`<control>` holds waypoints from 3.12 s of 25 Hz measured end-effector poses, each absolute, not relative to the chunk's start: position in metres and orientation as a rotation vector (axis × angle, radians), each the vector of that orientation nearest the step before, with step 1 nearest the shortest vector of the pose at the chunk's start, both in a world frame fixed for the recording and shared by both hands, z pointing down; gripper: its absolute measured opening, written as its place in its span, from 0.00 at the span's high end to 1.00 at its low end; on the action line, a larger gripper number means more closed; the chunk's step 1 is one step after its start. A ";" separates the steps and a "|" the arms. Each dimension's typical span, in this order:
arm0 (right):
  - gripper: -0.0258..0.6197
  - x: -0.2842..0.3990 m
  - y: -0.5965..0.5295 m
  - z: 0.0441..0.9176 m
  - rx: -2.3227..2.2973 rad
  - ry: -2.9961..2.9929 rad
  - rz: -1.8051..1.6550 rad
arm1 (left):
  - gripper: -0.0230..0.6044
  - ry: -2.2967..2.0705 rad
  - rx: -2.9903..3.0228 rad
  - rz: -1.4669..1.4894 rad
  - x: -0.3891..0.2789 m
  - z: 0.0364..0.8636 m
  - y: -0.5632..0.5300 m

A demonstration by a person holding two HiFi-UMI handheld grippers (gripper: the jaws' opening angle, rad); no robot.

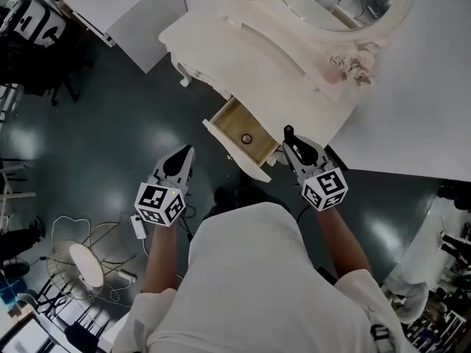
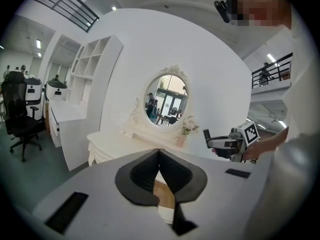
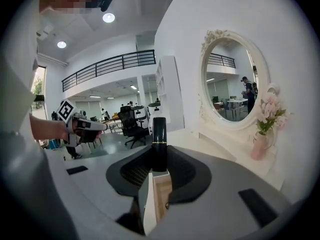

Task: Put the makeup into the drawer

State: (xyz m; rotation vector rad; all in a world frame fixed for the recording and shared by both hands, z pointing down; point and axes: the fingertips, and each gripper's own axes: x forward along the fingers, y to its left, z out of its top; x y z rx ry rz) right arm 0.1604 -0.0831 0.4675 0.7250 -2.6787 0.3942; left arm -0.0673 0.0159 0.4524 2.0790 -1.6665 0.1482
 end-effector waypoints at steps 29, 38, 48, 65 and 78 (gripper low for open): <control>0.80 0.075 -0.108 0.606 0.403 -2.346 0.645 | 0.94 -1.521 1.932 0.229 -0.074 0.532 -0.050; 0.80 0.033 -0.102 0.660 0.423 -2.251 0.690 | 0.94 -1.402 1.976 0.301 -0.097 0.573 -0.073; 0.80 0.004 -0.101 0.734 0.366 -2.150 0.645 | 0.94 -1.292 1.972 0.377 -0.112 0.619 -0.080; 0.80 -0.003 -0.079 0.855 0.318 -1.899 0.687 | 0.94 -1.192 1.906 0.354 -0.108 0.665 -0.067; 0.79 0.004 -0.079 0.893 0.311 -1.770 0.655 | 0.94 -1.178 1.868 0.366 -0.123 0.681 -0.060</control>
